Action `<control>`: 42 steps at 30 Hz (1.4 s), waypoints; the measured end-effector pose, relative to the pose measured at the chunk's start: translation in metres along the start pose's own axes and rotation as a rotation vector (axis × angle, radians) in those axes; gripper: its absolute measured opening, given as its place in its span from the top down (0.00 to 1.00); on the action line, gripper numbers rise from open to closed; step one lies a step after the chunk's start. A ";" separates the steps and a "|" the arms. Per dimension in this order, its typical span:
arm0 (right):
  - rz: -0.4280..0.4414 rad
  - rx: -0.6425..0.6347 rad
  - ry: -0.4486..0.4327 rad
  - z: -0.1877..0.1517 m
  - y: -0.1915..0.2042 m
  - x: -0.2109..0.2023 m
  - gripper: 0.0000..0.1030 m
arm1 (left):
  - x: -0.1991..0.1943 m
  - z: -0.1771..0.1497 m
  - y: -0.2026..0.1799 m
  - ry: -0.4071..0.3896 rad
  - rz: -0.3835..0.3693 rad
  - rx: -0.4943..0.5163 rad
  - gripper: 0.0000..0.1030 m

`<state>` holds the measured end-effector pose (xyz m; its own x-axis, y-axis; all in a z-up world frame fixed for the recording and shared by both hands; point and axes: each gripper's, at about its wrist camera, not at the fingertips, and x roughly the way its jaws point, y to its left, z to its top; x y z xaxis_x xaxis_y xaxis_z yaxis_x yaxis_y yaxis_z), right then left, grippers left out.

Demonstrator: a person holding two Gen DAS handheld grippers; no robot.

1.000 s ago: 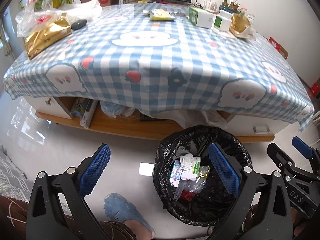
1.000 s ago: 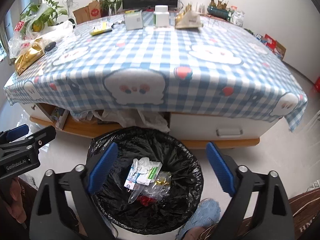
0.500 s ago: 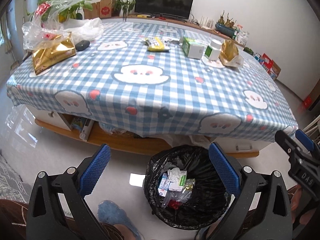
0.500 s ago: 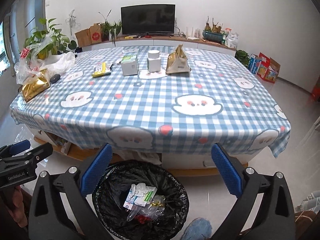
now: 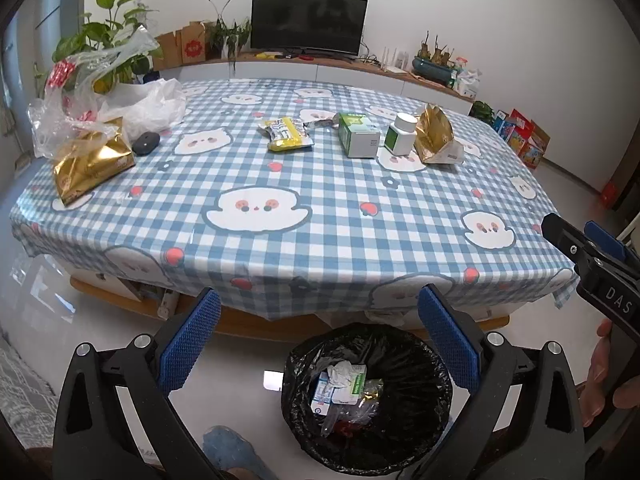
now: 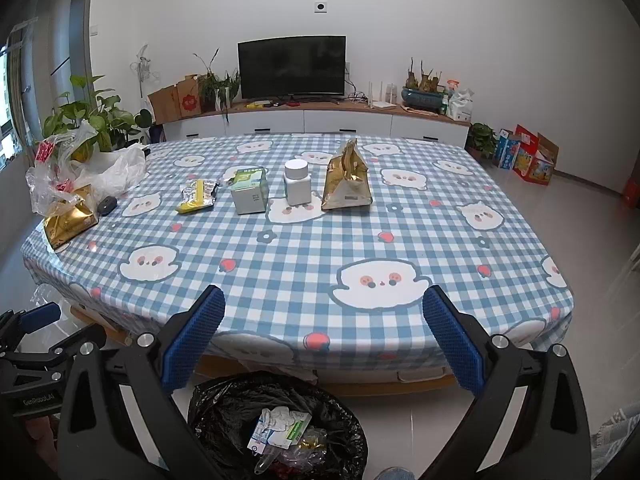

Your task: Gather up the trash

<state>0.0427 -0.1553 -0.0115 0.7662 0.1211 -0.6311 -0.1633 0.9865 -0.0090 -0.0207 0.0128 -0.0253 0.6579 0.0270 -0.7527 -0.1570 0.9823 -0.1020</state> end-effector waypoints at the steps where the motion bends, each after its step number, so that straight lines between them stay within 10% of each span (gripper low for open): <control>1: 0.002 -0.002 -0.002 0.003 -0.001 0.002 0.08 | 0.001 0.004 0.000 -0.003 0.000 -0.001 0.06; 42: 0.010 -0.072 0.066 0.104 0.015 0.177 0.08 | 0.155 0.153 0.045 0.062 0.100 -0.107 0.07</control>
<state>0.2409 -0.1079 -0.0426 0.7220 0.1209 -0.6812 -0.2164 0.9747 -0.0564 0.1867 0.0899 -0.0474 0.5887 0.1087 -0.8010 -0.2991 0.9499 -0.0910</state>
